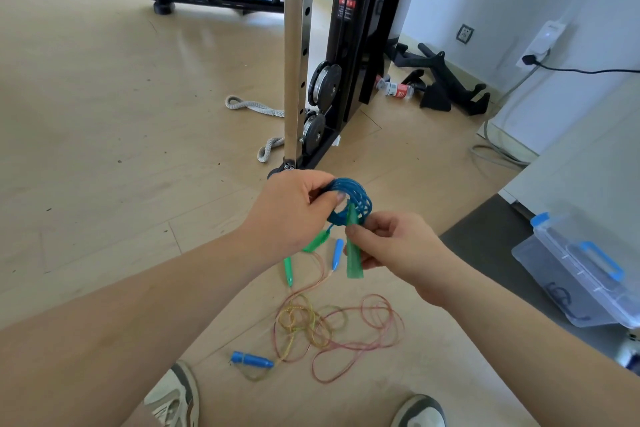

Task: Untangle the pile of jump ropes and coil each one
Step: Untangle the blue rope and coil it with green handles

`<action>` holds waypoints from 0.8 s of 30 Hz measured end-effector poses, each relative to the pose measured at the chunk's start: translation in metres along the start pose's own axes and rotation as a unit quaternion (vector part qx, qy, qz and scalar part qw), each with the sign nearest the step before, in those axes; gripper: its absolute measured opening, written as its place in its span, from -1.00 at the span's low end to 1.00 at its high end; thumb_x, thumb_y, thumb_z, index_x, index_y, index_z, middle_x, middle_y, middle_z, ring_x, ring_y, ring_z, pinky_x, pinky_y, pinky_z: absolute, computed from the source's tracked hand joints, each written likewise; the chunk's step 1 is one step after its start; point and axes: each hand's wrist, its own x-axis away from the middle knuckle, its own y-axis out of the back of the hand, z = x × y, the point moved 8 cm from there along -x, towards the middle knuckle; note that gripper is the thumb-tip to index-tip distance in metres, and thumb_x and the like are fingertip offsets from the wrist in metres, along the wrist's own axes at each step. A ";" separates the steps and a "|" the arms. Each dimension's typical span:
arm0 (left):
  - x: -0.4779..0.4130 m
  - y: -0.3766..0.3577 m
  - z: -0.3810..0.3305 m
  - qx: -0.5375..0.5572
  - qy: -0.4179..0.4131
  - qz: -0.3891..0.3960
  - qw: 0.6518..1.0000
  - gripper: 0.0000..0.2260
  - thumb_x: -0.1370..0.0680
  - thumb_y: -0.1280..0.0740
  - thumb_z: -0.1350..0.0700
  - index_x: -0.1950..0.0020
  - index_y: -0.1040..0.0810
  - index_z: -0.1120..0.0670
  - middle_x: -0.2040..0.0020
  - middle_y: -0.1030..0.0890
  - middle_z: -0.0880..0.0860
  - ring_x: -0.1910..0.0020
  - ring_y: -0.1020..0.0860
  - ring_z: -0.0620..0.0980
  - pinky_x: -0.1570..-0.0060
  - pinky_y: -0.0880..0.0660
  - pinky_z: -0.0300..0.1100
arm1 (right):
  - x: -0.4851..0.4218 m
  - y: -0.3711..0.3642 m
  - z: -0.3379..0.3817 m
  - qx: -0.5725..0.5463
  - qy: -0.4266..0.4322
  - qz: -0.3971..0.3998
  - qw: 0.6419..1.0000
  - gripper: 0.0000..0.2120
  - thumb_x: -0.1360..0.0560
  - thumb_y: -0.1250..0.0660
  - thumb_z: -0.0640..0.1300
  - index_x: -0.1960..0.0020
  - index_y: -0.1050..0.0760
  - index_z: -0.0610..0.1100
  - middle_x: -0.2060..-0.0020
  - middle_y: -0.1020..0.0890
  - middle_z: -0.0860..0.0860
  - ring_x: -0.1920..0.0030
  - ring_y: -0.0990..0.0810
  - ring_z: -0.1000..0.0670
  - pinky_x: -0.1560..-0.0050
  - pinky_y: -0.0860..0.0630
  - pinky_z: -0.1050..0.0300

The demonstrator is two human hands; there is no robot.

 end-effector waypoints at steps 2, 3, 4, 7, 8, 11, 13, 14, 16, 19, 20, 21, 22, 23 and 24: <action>-0.003 0.006 0.007 -0.013 0.023 -0.014 1.000 -0.75 -0.51 -0.30 -0.07 0.07 -0.65 0.08 0.22 -0.66 0.18 0.18 -0.64 0.21 0.13 -0.64 0.13 | 0.001 0.000 0.000 0.012 -0.002 0.014 1.000 -0.88 -0.57 -0.43 -0.10 0.03 -0.69 -0.14 0.18 -0.76 -0.10 0.15 -0.73 -0.05 -0.02 -0.70 0.02; -0.004 0.009 0.010 -0.016 0.035 -0.018 0.999 -0.74 -0.50 -0.29 -0.08 0.07 -0.65 0.08 0.21 -0.67 0.18 0.18 -0.65 0.21 0.13 -0.65 0.14 | 0.002 0.000 0.000 0.035 -0.004 0.026 0.999 -0.88 -0.57 -0.42 -0.08 0.02 -0.70 -0.11 0.18 -0.76 -0.07 0.13 -0.74 -0.03 -0.01 -0.69 0.06; -0.005 0.012 0.014 -0.019 0.048 -0.020 0.998 -0.74 -0.50 -0.29 -0.07 0.08 -0.66 0.08 0.21 -0.68 0.17 0.17 -0.66 0.21 0.13 -0.65 0.16 | 0.003 -0.001 -0.001 0.069 -0.005 0.041 0.997 -0.88 -0.57 -0.42 -0.06 0.01 -0.71 -0.07 0.18 -0.77 -0.03 0.10 -0.75 -0.01 0.00 -0.68 0.11; -0.009 0.019 0.027 -0.021 0.087 -0.016 0.996 -0.82 -0.57 -0.34 0.01 0.09 -0.68 0.07 0.20 -0.71 0.14 0.19 -0.70 0.15 0.14 -0.67 0.14 | 0.006 -0.002 -0.003 0.103 0.001 0.086 0.991 -0.87 -0.62 -0.36 -0.06 -0.03 -0.69 -0.03 0.20 -0.75 0.03 0.16 -0.71 0.08 0.17 -0.59 0.30; -0.010 0.021 0.030 -0.017 0.096 -0.015 0.995 -0.84 -0.60 -0.35 0.06 0.08 -0.69 0.09 0.19 -0.72 0.14 0.21 -0.71 0.10 0.14 -0.69 0.09 | 0.007 -0.002 -0.003 0.083 0.007 0.095 0.992 -0.88 -0.63 -0.35 -0.10 -0.05 -0.67 -0.06 0.21 -0.73 0.01 0.18 -0.69 0.09 0.19 -0.58 0.31; -0.009 0.023 0.031 0.012 0.125 -0.010 0.992 -0.84 -0.64 -0.33 0.16 0.00 -0.70 0.16 0.11 -0.73 0.16 0.21 -0.72 -0.01 0.17 -0.69 -0.16 | 0.009 0.003 -0.001 0.024 0.026 0.111 0.993 -0.94 -0.61 -0.36 -0.25 -0.07 -0.57 -0.16 0.15 -0.70 -0.09 0.19 -0.66 0.09 0.11 -0.61 0.21; -0.009 0.023 0.029 0.035 0.139 -0.007 0.990 -0.85 -0.64 -0.33 0.18 -0.03 -0.70 0.16 0.10 -0.73 0.16 0.21 -0.72 -0.02 0.19 -0.68 -0.23 | 0.009 0.008 -0.004 0.033 0.027 0.122 0.992 -0.93 -0.61 -0.36 -0.26 -0.08 -0.54 -0.16 0.11 -0.74 -0.11 0.15 -0.67 0.07 0.04 -0.61 0.10; -0.009 0.023 0.028 0.044 0.147 -0.007 0.988 -0.85 -0.64 -0.33 0.18 -0.03 -0.70 0.15 0.10 -0.73 0.15 0.22 -0.72 -0.02 0.20 -0.67 -0.24 | 0.009 0.009 -0.007 0.059 0.021 0.124 0.990 -0.93 -0.61 -0.35 -0.24 -0.09 -0.54 -0.14 0.11 -0.76 -0.08 0.15 -0.66 0.08 0.04 -0.59 0.08; -0.008 0.023 0.025 0.067 0.162 -0.007 0.985 -0.86 -0.64 -0.34 0.18 -0.03 -0.70 0.13 0.10 -0.73 0.15 0.20 -0.72 -0.02 0.23 -0.66 -0.24 | 0.006 0.012 -0.014 0.128 0.010 0.109 0.986 -0.93 -0.62 -0.35 -0.18 -0.09 -0.54 -0.07 0.12 -0.77 0.01 0.14 -0.66 0.06 0.04 -0.56 0.10; -0.004 0.014 0.016 0.119 0.180 0.026 0.976 -0.87 -0.63 -0.35 0.18 0.00 -0.69 0.18 0.06 -0.73 0.20 0.12 -0.73 0.07 0.17 -0.68 -0.17 | -0.001 0.014 -0.021 0.204 0.004 0.060 0.977 -0.90 -0.57 -0.42 -0.12 -0.03 -0.51 0.01 0.14 -0.76 0.10 0.06 -0.69 -0.06 -0.05 -0.62 0.02; -0.001 0.009 0.012 0.140 0.185 0.052 0.971 -0.86 -0.63 -0.36 0.18 -0.01 -0.68 0.21 0.05 -0.73 0.22 0.09 -0.73 0.10 0.14 -0.69 -0.14 | -0.002 0.013 -0.023 0.217 0.004 0.047 0.975 -0.88 -0.55 -0.44 -0.09 -0.01 -0.50 0.04 0.15 -0.76 0.11 0.06 -0.70 -0.06 -0.06 -0.64 -0.03; 0.002 0.003 0.008 0.164 0.192 0.080 0.964 -0.86 -0.63 -0.36 0.18 -0.03 -0.66 0.24 0.04 -0.72 0.24 0.07 -0.73 0.12 0.11 -0.69 -0.11 | -0.002 0.012 -0.024 0.223 0.012 0.039 0.974 -0.86 -0.54 -0.45 -0.04 0.02 -0.48 0.08 0.15 -0.75 0.14 0.08 -0.70 -0.03 -0.05 -0.65 -0.05; 0.006 -0.003 0.006 0.191 0.201 0.108 0.955 -0.84 -0.63 -0.36 0.17 -0.06 -0.64 0.27 0.03 -0.72 0.25 0.06 -0.73 0.15 0.07 -0.69 -0.09 | -0.003 0.011 -0.023 0.223 0.025 0.034 0.974 -0.85 -0.52 -0.45 0.00 0.02 -0.47 0.12 0.14 -0.74 0.17 0.08 -0.71 0.02 -0.05 -0.65 -0.06; 0.010 -0.008 0.004 0.218 0.210 0.132 0.944 -0.82 -0.63 -0.37 0.16 -0.09 -0.63 0.29 0.03 -0.72 0.24 0.05 -0.72 0.16 0.04 -0.68 -0.06 | -0.003 0.009 -0.021 0.213 0.041 0.032 0.976 -0.83 -0.49 -0.45 0.02 -0.01 -0.48 0.16 0.09 -0.73 0.21 0.05 -0.70 0.10 -0.09 -0.64 -0.05; 0.013 -0.012 0.002 0.238 0.218 0.150 0.935 -0.80 -0.63 -0.37 0.16 -0.11 -0.62 0.30 0.05 -0.72 0.21 0.07 -0.72 0.15 0.02 -0.67 -0.05 | -0.003 0.007 -0.019 0.199 0.056 0.032 0.978 -0.77 -0.47 -0.45 0.01 -0.07 -0.49 0.20 0.03 -0.71 0.25 -0.02 -0.68 0.18 -0.14 -0.63 -0.02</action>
